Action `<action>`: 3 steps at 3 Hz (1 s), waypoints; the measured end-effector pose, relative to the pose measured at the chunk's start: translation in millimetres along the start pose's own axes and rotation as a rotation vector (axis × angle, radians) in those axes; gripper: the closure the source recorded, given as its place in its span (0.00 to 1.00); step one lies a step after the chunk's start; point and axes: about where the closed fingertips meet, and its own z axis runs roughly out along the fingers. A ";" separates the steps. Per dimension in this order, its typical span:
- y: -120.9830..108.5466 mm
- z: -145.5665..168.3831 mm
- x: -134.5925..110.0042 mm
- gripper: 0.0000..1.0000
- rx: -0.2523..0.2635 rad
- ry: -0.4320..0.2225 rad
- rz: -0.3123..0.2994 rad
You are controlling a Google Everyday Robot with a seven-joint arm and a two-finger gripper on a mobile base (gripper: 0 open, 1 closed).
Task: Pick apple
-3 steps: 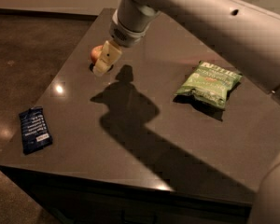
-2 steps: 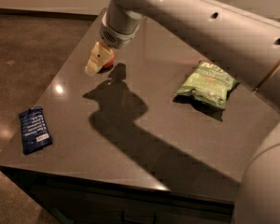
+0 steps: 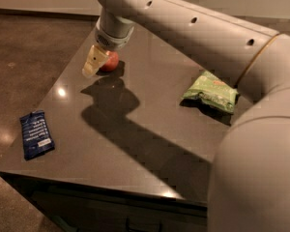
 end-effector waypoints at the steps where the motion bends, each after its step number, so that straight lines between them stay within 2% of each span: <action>1: -8.8 13.8 -3.9 0.00 -0.012 0.018 -0.007; 2: -15.3 21.6 -5.9 0.14 -0.024 0.031 -0.018; 3: -19.7 24.7 -3.9 0.37 -0.034 0.041 -0.029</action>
Offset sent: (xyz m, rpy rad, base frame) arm 0.0369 0.0015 -0.0119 -0.0341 0.0385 0.0366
